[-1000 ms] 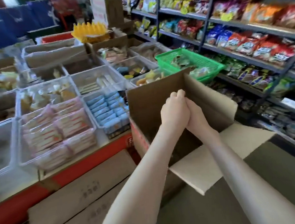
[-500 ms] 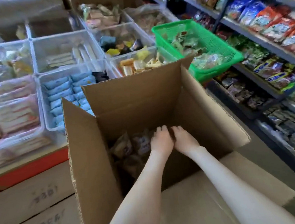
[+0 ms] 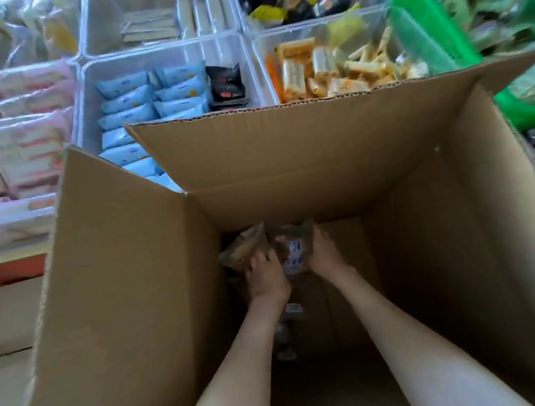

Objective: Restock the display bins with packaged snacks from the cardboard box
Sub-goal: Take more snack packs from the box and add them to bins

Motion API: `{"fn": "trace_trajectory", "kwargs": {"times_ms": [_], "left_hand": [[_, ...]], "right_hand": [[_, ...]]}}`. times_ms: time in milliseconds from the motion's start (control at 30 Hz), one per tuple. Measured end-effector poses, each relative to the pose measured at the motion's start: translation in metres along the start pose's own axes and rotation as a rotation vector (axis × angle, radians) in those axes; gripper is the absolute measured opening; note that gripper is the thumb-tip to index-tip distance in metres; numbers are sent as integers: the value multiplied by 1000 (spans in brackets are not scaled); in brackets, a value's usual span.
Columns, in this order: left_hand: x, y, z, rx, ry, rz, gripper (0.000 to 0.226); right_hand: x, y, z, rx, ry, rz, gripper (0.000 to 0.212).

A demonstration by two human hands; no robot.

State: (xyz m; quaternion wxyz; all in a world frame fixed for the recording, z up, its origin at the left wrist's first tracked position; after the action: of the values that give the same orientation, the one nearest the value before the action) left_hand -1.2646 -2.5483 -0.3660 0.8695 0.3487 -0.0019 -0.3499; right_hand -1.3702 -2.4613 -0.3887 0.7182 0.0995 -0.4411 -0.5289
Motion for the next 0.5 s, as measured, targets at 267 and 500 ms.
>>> {"fn": "trace_trajectory", "kwargs": {"times_ms": [267,500], "left_hand": [[-8,-37,-47,146,228,-67,83],[-1,-42,-57,184,853,131,68]], "right_hand": [[-51,-61,-35,164,-445,-162,124],[-57,-52,-48,336,-754,-180,57]]}}
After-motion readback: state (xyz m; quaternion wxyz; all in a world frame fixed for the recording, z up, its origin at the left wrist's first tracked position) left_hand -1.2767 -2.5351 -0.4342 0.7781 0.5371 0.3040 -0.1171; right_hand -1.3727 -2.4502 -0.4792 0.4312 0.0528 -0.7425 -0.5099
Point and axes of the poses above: each hand's wrist, its own y-axis away from the middle knuckle, its own z-axis out of the back of the hand, x = y × z, the point moved 7 cm from there along -y, towards the middle knuckle, and after that the axes turned 2 degrees about x, right-handed, at the moved point
